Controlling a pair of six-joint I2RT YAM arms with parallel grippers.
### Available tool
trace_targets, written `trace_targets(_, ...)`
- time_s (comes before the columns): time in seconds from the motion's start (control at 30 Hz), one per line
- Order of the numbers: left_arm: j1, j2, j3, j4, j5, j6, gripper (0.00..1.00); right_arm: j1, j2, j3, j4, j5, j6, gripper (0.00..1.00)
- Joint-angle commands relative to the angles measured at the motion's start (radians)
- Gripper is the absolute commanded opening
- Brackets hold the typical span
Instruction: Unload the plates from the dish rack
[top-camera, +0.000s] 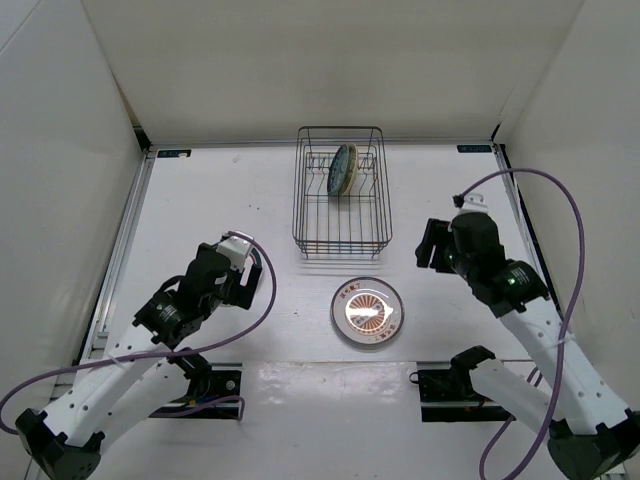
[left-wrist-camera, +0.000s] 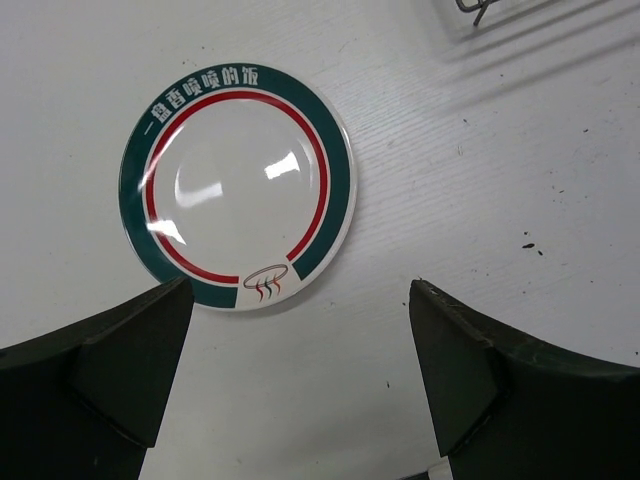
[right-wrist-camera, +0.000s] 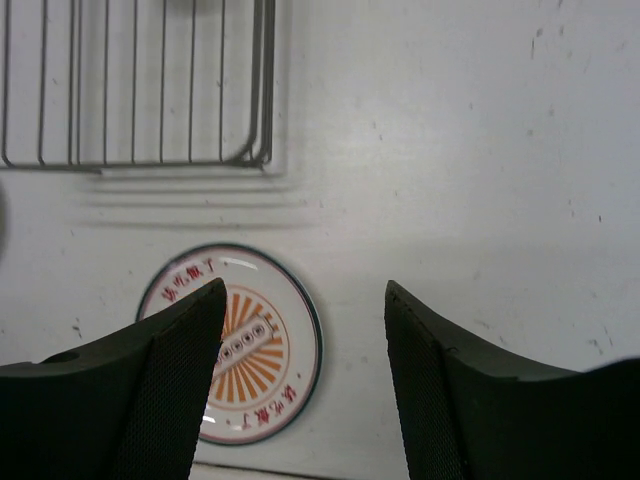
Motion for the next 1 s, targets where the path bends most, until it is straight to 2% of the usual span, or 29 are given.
trace_targets(0.0,0.005,-0.035,-0.009,0.017,-0.016,-0.016,0.99,0.000,0.075,0.098,0.177,0.059,-0.008,0.67)
trace_targets(0.2,0.005,-0.037,-0.007,0.003,-0.001,-0.026,0.99,-0.005,0.299,0.289,0.297,0.067,-0.080,0.69)
trace_targets(0.23,0.005,-0.037,-0.005,0.001,0.002,-0.026,0.99,-0.007,0.408,0.384,0.299,0.053,-0.101,0.71)
trace_targets(0.3,0.004,-0.035,-0.001,-0.002,0.005,-0.025,0.99,-0.008,0.496,0.474,0.255,0.009,-0.121,0.74)
trace_targets(0.33,0.004,-0.040,0.004,-0.008,0.005,-0.028,0.99,-0.011,0.616,0.556,0.227,-0.008,-0.126,0.74)
trace_targets(0.4,0.004,-0.043,0.005,-0.011,0.002,-0.028,0.99,-0.014,0.680,0.664,0.222,-0.021,-0.149,0.76)
trace_targets(0.43,0.004,-0.051,0.002,-0.009,-0.003,-0.031,0.99,-0.014,0.752,0.677,0.239,-0.016,-0.151,0.76)
trace_targets(0.57,0.004,-0.064,-0.009,-0.005,-0.004,-0.033,0.99,-0.019,0.861,0.711,0.368,-0.031,-0.189,0.76)
trace_targets(0.6,0.005,-0.063,-0.006,0.000,-0.003,-0.034,0.99,-0.014,0.898,0.721,0.420,-0.021,-0.198,0.74)
trace_targets(0.73,0.004,-0.049,-0.004,-0.011,-0.001,-0.034,0.99,-0.017,1.094,0.845,0.434,-0.001,-0.209,0.67)
trace_targets(0.83,0.005,-0.038,0.001,-0.014,-0.001,-0.031,0.99,-0.019,1.178,0.970,0.435,-0.002,-0.226,0.65)
trace_targets(0.97,0.005,-0.038,-0.002,-0.012,-0.012,-0.026,0.99,-0.022,1.287,1.037,0.451,0.016,-0.223,0.62)
